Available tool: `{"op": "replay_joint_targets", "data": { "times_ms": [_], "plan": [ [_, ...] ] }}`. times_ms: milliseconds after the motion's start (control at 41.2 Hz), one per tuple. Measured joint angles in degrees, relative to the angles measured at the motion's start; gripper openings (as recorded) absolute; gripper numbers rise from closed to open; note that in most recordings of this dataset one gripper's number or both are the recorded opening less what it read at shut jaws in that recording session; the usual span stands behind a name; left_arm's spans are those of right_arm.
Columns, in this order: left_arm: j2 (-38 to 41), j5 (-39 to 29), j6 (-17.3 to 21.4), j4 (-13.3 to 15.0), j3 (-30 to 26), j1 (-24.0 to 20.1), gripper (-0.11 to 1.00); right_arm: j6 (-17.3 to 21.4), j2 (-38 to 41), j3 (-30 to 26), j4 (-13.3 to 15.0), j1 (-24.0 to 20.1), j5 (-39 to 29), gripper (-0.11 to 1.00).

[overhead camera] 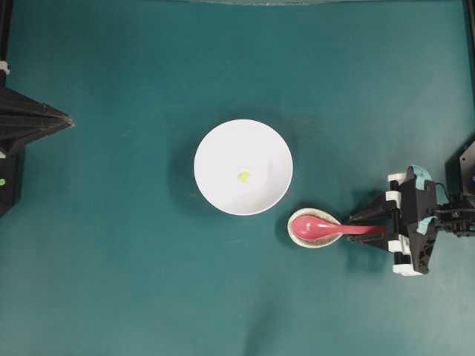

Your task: Scoop the yellow hexagonal prism block from the bowl with a spoon using the right arm.

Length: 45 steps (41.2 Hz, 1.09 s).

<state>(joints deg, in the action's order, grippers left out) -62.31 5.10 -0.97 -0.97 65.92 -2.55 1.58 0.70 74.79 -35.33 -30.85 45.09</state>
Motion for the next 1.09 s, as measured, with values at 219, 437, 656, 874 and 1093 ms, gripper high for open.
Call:
{"op": "replay_joint_targets", "data": {
  "times_ms": [219,437,656,874,1093],
  "plan": [
    [0.00,0.18,0.00,0.00,0.09,0.00,0.03,-0.09,0.00,-0.44,0.00,0.09,-0.35,0.45],
    [0.00,0.53,0.09,0.09,0.09,0.00,0.03,0.00,0.00,-0.62,0.00,0.62,-0.70,0.45],
    [0.00,0.53,0.09,0.09,0.00,0.09,0.03,-0.09,0.00,-0.70,0.09,1.14,-0.79,0.45],
    [0.00,0.53,0.00,0.09,0.00,0.00,0.03,-0.18,0.00,-0.79,0.00,1.23,-0.79,0.44],
    [0.00,0.53,0.00,0.00,0.00,0.00,0.03,-0.26,0.00,-0.88,0.00,1.23,-0.70,0.44]
  ]
}}
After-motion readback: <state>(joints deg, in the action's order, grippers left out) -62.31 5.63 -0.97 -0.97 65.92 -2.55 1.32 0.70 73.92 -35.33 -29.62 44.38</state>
